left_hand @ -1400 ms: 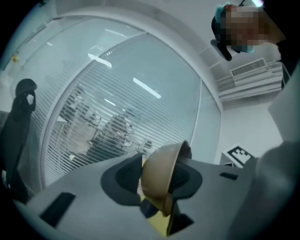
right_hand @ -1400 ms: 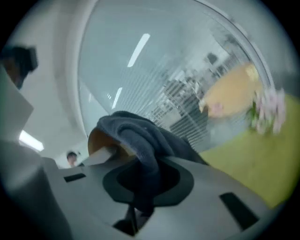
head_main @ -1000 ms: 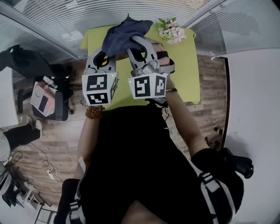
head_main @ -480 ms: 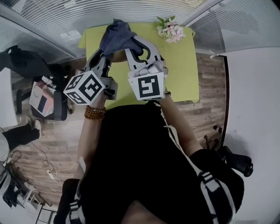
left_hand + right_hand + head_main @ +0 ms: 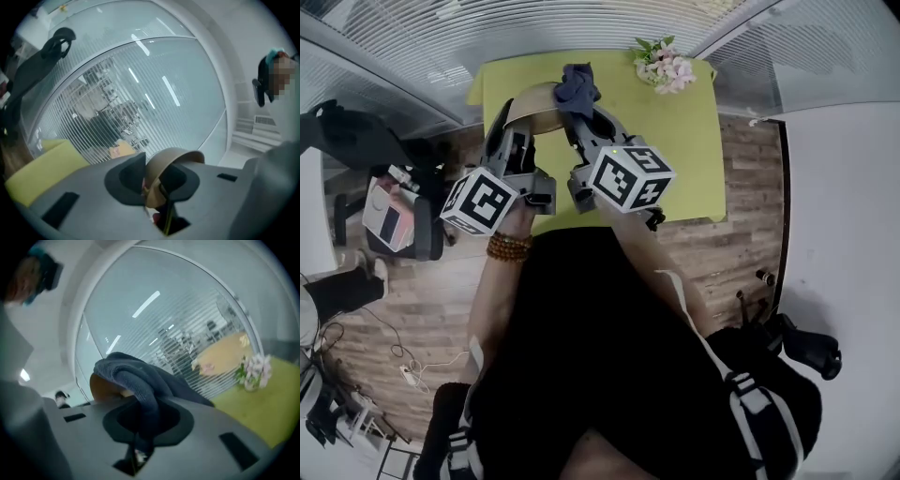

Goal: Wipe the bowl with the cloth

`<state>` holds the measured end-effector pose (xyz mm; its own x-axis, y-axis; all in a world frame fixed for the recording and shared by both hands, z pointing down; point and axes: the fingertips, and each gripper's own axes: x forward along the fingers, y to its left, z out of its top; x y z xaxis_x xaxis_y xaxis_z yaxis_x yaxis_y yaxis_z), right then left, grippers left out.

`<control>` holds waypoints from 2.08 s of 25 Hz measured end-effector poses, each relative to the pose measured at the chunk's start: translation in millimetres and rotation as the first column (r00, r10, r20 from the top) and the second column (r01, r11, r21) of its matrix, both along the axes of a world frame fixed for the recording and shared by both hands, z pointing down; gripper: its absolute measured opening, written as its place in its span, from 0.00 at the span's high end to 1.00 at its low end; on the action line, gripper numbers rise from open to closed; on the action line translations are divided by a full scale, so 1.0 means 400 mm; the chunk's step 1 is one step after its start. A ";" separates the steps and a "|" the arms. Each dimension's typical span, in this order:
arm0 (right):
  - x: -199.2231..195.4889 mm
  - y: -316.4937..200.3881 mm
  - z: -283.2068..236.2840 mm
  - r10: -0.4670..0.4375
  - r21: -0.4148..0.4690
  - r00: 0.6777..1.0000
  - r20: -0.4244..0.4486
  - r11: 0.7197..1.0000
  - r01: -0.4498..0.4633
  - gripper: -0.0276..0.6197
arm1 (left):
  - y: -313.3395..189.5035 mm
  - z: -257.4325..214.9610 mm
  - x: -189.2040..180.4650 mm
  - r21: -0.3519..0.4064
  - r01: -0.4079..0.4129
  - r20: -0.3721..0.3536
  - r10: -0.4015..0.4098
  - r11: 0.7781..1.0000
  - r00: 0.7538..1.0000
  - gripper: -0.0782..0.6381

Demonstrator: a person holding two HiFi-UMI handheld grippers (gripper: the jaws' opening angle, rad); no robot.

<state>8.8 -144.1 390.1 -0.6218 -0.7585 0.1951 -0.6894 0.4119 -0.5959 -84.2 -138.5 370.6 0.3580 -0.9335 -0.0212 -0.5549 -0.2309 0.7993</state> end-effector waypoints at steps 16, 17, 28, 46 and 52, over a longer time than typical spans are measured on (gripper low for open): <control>-0.062 0.020 -0.110 0.322 0.501 0.393 -0.861 0.664 0.555 0.91 | -0.017 0.043 0.063 -0.032 -0.183 0.714 0.151 0.983 0.684 0.75; -0.066 0.023 -0.115 0.323 0.513 0.408 -0.854 0.657 0.552 0.91 | -0.015 0.046 0.066 -0.052 -0.199 0.667 0.183 0.979 0.723 0.76; -0.006 -0.010 -0.064 -0.010 0.315 0.943 -0.334 0.941 0.122 0.90 | 0.002 0.022 0.047 -0.020 -0.189 0.206 0.190 0.982 0.960 0.77; 0.017 -0.021 -0.056 -0.001 0.384 0.705 -0.709 0.838 0.388 0.91 | 0.005 0.058 0.106 0.015 -0.211 0.652 0.151 0.977 0.743 0.68; -0.004 0.026 -0.126 0.244 0.531 0.510 -0.825 0.644 0.551 0.91 | -0.012 0.074 0.157 -0.076 -0.334 0.483 0.328 0.939 0.812 0.76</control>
